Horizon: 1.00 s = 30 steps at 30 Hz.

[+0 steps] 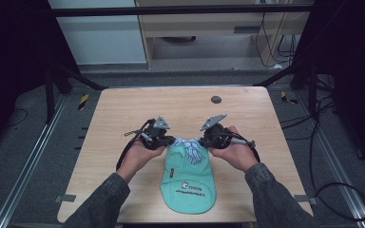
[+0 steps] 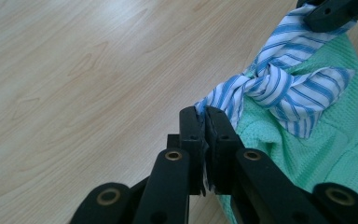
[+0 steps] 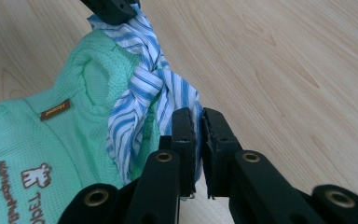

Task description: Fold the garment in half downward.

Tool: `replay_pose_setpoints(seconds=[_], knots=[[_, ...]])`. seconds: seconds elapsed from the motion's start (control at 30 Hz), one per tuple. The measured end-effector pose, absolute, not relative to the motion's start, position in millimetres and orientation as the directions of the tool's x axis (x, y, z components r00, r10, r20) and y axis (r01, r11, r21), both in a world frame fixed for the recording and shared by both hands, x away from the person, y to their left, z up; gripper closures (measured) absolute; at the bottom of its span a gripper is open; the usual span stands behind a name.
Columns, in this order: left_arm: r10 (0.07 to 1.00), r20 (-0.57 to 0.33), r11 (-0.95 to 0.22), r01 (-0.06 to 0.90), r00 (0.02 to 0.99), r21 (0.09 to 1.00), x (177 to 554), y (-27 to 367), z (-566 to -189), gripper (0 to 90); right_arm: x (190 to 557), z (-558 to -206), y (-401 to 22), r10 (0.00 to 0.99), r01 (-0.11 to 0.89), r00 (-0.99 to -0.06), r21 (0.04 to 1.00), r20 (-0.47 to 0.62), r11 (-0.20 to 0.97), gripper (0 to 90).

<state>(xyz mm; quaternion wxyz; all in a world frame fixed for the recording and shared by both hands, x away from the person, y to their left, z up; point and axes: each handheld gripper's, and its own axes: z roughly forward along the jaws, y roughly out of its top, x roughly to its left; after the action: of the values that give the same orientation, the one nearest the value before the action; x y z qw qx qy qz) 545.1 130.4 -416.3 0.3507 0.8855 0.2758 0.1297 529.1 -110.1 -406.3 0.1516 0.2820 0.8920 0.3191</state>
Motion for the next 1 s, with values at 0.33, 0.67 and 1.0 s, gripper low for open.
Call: replay_pose_setpoints(seconds=[0.33,0.67,1.0], knots=[[0.591,0.053,-0.595,0.39,0.805,0.703,548,128,-404,86.7,532,-392,-108,0.59,0.39,-0.799,0.646,-0.116,0.656,84.3],[0.581,0.072,-0.603,0.369,0.811,0.707,547,126,-393,86.6,532,-379,-111,0.582,0.369,-0.801,0.649,-0.142,0.665,84.4],[0.57,0.089,-0.612,0.35,0.817,0.709,548,127,-381,86.6,533,-372,-109,0.563,0.344,-0.807,0.634,-0.177,0.693,84.4]])
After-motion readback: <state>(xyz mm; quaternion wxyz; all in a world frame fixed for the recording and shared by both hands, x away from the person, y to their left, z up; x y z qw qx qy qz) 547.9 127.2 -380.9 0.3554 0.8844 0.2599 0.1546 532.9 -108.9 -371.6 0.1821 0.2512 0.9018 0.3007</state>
